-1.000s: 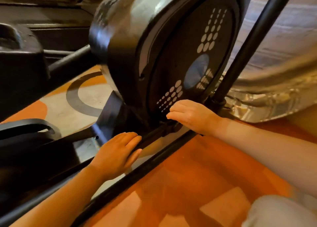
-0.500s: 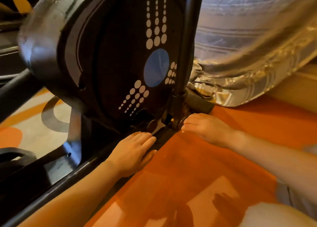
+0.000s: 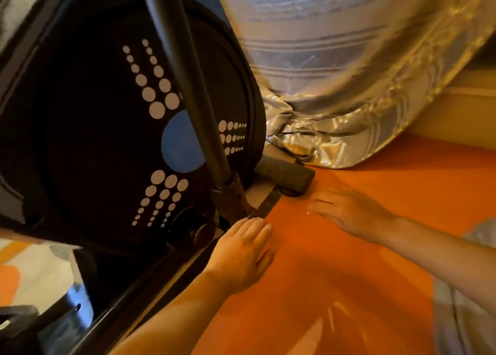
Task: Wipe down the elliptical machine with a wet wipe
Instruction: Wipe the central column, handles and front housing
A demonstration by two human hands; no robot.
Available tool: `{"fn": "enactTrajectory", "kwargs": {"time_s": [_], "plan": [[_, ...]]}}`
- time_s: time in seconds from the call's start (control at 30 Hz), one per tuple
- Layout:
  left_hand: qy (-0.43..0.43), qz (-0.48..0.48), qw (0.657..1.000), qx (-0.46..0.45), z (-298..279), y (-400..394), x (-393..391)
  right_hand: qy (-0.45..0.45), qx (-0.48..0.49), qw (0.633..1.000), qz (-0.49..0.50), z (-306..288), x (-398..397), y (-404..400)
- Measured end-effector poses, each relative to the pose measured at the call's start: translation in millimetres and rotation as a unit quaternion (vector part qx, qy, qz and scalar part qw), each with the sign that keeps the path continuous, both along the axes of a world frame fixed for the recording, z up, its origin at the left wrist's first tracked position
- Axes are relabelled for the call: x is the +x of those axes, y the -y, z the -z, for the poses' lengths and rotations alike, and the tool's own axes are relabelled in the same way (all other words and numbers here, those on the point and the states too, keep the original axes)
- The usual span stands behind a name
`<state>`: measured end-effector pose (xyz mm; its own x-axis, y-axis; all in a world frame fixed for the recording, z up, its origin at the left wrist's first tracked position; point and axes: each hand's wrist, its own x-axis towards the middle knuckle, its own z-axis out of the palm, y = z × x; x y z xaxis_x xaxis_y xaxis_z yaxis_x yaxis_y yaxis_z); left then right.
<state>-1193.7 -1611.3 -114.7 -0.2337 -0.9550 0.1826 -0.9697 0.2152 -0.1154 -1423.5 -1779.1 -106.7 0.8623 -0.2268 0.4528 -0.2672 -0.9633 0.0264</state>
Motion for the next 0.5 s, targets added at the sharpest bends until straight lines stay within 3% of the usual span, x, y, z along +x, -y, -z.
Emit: {"fn": "enactTrajectory", "kwargs": {"time_s": [0.5], "plan": [[-0.035, 0.052, 0.997, 0.047, -73.3, 108.0, -39.8, -0.024, 0.083, 0.993, 0.082, -59.1, -58.7, 52.1]]}}
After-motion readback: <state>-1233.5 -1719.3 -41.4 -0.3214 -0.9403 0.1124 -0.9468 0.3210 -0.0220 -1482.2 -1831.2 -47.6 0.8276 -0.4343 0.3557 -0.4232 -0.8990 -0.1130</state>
